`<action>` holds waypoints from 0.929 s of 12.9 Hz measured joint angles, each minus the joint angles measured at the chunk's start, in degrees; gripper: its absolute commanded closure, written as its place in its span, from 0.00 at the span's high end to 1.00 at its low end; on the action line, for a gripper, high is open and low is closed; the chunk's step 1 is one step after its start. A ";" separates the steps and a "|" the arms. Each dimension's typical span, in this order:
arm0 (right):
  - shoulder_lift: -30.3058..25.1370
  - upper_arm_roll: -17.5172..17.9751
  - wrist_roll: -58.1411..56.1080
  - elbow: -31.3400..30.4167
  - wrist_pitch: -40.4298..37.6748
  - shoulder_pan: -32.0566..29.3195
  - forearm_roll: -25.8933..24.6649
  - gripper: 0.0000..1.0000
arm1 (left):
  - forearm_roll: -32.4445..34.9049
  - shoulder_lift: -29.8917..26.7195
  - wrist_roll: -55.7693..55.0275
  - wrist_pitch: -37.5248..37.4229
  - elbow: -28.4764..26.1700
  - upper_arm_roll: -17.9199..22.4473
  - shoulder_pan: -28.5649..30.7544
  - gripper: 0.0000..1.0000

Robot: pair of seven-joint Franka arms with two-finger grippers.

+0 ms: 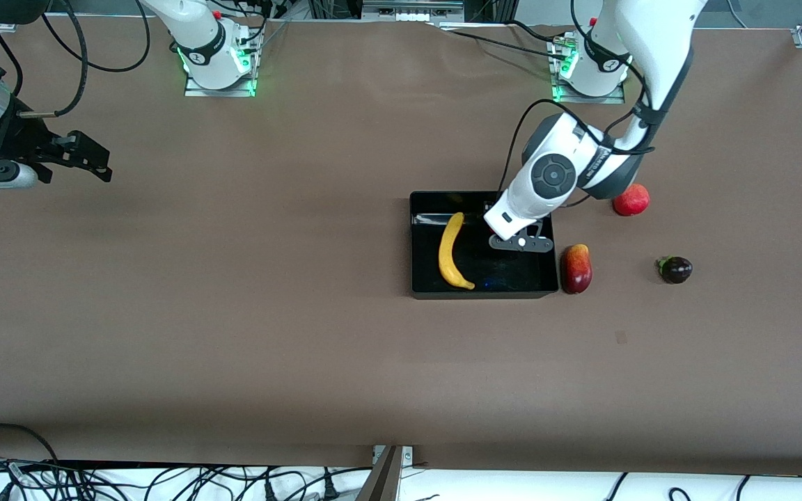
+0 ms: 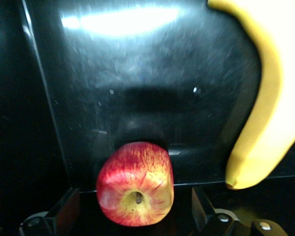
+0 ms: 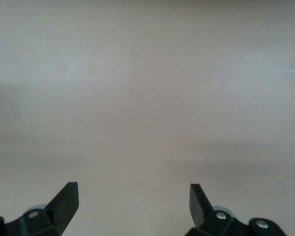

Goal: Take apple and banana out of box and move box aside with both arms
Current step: 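Lift the apple out of the tray with the left gripper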

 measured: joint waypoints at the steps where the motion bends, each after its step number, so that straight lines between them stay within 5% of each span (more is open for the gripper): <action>1: 0.00 0.00 0.00 0.00 0.00 0.00 0.00 1.00 | 0.11 0.48 -0.94 1.32 -0.88 0.00 -0.33 1.00; 3: 0.00 0.00 0.00 0.00 0.00 0.00 0.00 1.00 | 0.26 1.40 -1.43 2.39 -1.24 0.00 -0.53 0.72; 5: 0.00 0.00 0.00 0.00 0.00 0.00 0.00 1.00 | 1.46 2.04 -1.53 2.58 -1.24 0.03 -0.52 0.26; 6: 0.00 0.00 0.00 0.00 0.00 0.00 0.00 1.00 | 1.70 2.13 -1.56 2.63 -1.23 0.04 -0.51 0.18; 8: 0.00 0.00 0.00 0.00 0.00 0.00 0.00 1.00 | 1.81 2.09 -1.56 2.63 -1.04 0.08 -0.39 0.11; 12: 0.00 0.00 0.00 0.00 -0.01 0.00 0.00 1.00 | 1.94 0.15 -1.56 -3.07 2.98 0.52 0.71 0.11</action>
